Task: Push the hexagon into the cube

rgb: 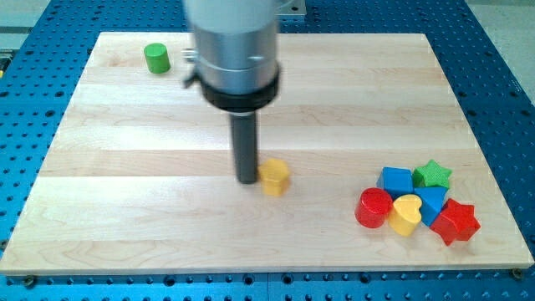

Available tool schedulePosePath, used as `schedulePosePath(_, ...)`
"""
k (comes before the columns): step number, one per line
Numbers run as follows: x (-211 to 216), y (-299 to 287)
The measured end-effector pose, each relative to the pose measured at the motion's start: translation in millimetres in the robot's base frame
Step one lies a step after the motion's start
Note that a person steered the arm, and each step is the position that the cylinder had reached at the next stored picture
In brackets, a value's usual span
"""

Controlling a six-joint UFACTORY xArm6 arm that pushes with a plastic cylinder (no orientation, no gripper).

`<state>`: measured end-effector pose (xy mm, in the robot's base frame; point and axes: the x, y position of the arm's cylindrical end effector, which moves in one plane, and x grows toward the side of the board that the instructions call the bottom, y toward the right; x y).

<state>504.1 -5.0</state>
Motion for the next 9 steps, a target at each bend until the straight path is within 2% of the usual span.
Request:
schedulePosePath(1,0,44)
schedulePosePath(2,2,4)
schedulePosePath(4,50,38)
schedulePosePath(6,33,40)
schedulePosePath(8,30,93)
schedulePosePath(9,11,89)
